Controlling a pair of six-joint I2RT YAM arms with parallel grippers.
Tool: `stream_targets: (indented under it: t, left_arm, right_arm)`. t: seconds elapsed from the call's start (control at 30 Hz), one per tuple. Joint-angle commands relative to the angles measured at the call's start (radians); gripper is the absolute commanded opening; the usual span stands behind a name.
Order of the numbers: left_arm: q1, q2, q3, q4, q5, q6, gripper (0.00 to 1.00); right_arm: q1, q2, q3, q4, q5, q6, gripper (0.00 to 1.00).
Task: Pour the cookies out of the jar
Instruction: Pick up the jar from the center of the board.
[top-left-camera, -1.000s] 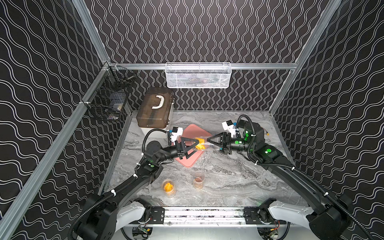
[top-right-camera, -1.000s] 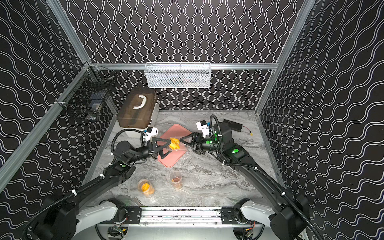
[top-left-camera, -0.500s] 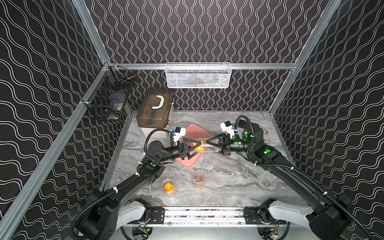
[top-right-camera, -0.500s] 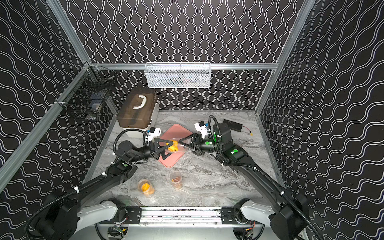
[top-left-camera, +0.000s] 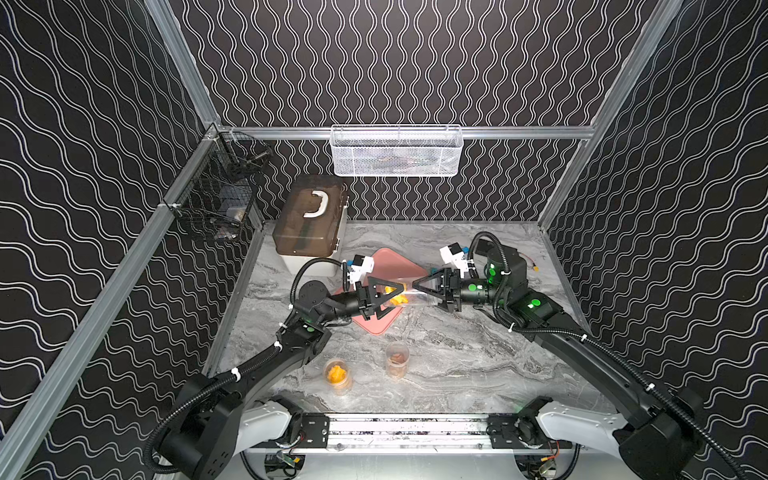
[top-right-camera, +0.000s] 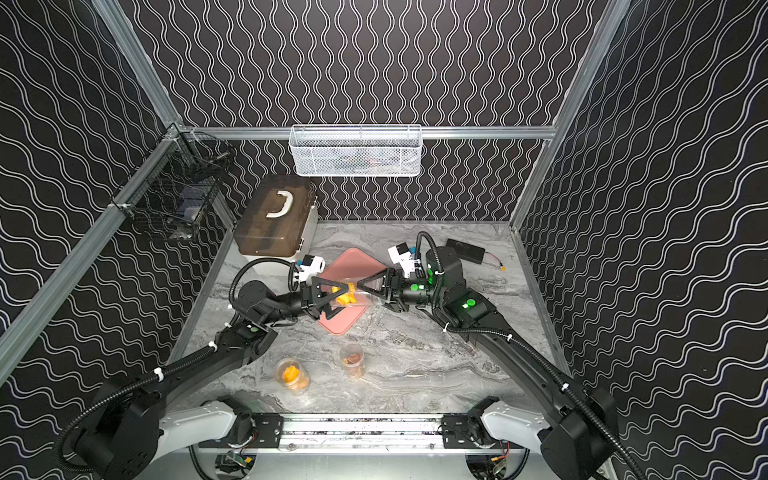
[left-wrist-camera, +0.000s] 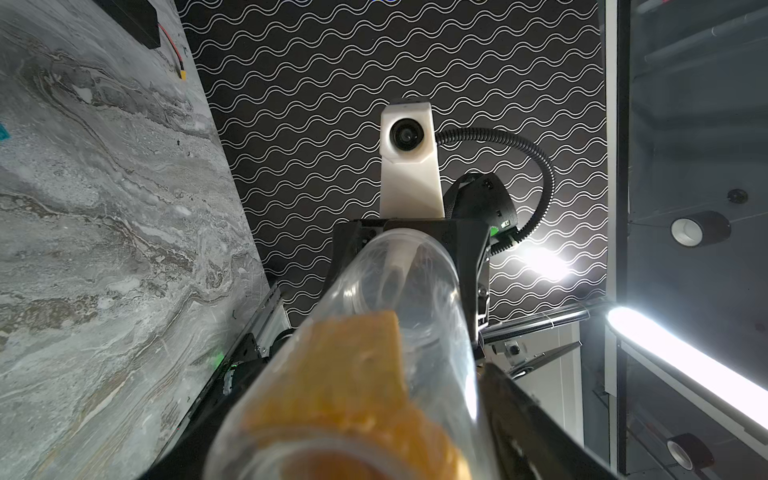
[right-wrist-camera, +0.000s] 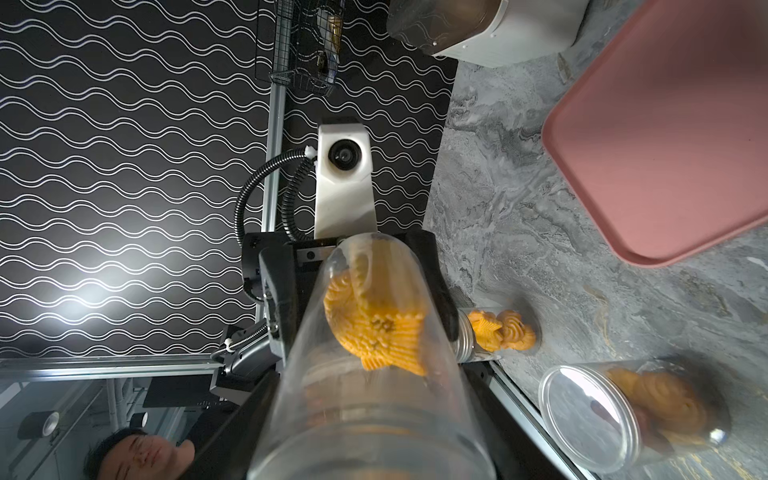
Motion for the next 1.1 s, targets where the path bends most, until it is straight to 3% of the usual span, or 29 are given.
stream_targets:
  t: [0.0,0.17,0.47,0.77,1.07]
  left_arm:
    - [-0.001,0.003,0.002,0.107,0.017,-0.021,0.78]
    - [-0.001,0.021,0.0,0.155,0.02,-0.045,0.73]
    - [-0.002,0.056,0.006,0.221,0.036,-0.08,0.78]
    - [-0.002,0.061,-0.003,0.209,0.044,-0.065,0.71]
    - [-0.002,0.088,-0.003,0.23,0.058,-0.069,0.72]
  right_arm:
    - [0.002,0.001,-0.004,0.017,-0.003,-0.006,0.56]
    - [0.002,0.004,-0.004,0.015,-0.006,-0.006,0.56]
    - [0.002,0.007,-0.001,0.01,-0.026,-0.01,0.56]
    - [0.002,0.011,0.0,0.005,-0.026,-0.014,0.56]
    - [0.003,0.024,0.006,0.008,-0.042,-0.013,0.56]
